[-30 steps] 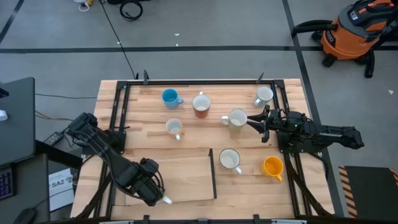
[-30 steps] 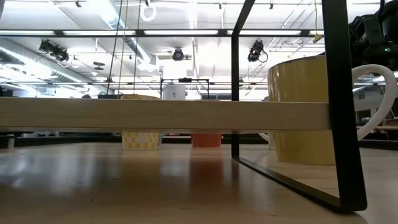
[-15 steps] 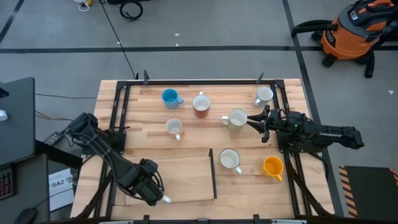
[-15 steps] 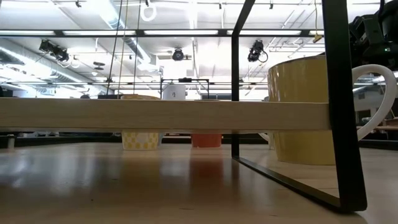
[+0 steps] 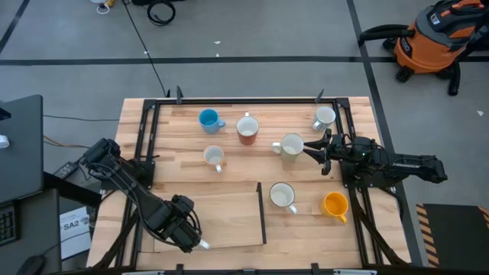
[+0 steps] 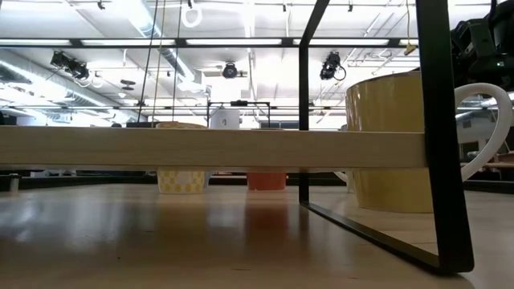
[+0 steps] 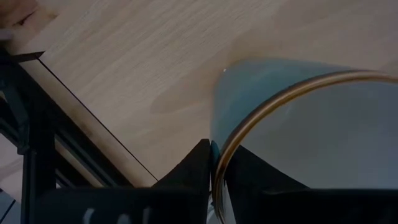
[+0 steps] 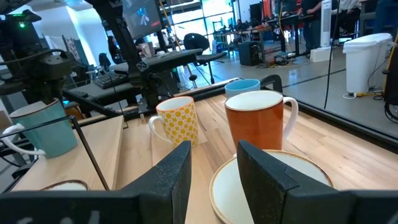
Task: Place coffee mugs
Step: Put the light blue mug on the shelf, then put the light yellow mug on the shelf
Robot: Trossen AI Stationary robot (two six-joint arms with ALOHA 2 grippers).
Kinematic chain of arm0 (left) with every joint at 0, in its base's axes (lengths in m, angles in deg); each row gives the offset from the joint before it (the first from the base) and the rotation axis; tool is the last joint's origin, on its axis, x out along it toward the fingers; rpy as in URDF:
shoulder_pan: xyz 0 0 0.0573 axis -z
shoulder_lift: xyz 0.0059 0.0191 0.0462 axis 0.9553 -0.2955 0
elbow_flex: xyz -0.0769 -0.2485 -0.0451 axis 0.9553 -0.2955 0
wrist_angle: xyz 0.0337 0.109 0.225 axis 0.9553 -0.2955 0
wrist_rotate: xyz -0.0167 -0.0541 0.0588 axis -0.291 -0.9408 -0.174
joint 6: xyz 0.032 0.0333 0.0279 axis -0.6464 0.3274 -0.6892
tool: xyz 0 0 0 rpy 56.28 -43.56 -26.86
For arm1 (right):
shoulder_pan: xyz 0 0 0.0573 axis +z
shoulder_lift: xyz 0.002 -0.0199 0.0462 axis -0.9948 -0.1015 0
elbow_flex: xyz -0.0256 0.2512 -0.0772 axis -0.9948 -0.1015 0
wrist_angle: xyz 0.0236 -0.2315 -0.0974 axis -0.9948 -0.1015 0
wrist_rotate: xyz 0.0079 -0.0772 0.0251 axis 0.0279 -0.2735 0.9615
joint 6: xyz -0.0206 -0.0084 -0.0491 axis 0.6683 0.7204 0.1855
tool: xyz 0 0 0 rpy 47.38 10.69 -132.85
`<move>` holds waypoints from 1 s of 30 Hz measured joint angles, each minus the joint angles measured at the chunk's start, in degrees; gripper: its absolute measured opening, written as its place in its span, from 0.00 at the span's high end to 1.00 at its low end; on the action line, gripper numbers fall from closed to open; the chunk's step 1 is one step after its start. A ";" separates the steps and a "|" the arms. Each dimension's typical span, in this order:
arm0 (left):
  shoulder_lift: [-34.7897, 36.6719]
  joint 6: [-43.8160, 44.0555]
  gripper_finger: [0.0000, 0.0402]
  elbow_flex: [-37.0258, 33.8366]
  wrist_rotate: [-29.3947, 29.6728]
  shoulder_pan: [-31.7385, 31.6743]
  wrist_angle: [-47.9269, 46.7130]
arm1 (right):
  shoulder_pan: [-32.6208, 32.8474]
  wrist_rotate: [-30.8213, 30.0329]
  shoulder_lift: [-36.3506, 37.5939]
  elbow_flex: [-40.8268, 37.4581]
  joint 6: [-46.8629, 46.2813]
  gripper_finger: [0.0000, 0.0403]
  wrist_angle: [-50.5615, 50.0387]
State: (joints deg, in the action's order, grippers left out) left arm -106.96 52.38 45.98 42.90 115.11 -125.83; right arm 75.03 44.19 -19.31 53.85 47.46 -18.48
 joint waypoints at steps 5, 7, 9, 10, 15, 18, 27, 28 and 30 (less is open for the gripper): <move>0.00 0.01 0.80 -0.02 0.03 0.00 -0.09 | 0.00 0.00 0.00 0.00 0.00 0.66 0.00; 0.00 0.07 0.76 -0.02 0.03 -0.01 -0.12 | 0.00 0.00 0.00 0.00 0.00 0.66 0.00; 0.00 0.30 0.73 -0.02 0.03 0.00 -0.11 | 0.00 0.00 0.00 0.00 0.00 0.66 0.00; 0.00 0.30 0.71 -0.02 0.03 -0.01 -0.10 | 0.00 0.00 0.00 0.00 0.00 0.66 0.00; 0.00 0.30 0.65 -0.02 0.03 -0.02 -0.11 | 0.00 0.00 0.00 0.00 0.00 0.66 0.00; 0.00 -0.03 0.62 -0.02 -0.07 -0.13 -0.18 | 0.00 0.00 0.00 0.00 0.00 0.66 0.00; 2.54 1.67 0.62 -0.05 -0.01 -0.13 -2.47 | 0.00 0.00 0.00 0.00 0.00 0.66 0.00; 3.14 1.67 0.62 -0.04 0.01 -0.13 -2.33 | 0.00 0.00 0.00 0.00 0.00 0.66 0.00; 4.33 1.50 0.62 -0.04 0.01 -0.17 -2.21 | 0.00 -0.01 0.00 0.00 0.00 0.66 0.00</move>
State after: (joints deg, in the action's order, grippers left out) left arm -102.62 53.87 45.94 42.91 114.94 -128.04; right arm 75.03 44.18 -19.31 53.85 47.46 -18.48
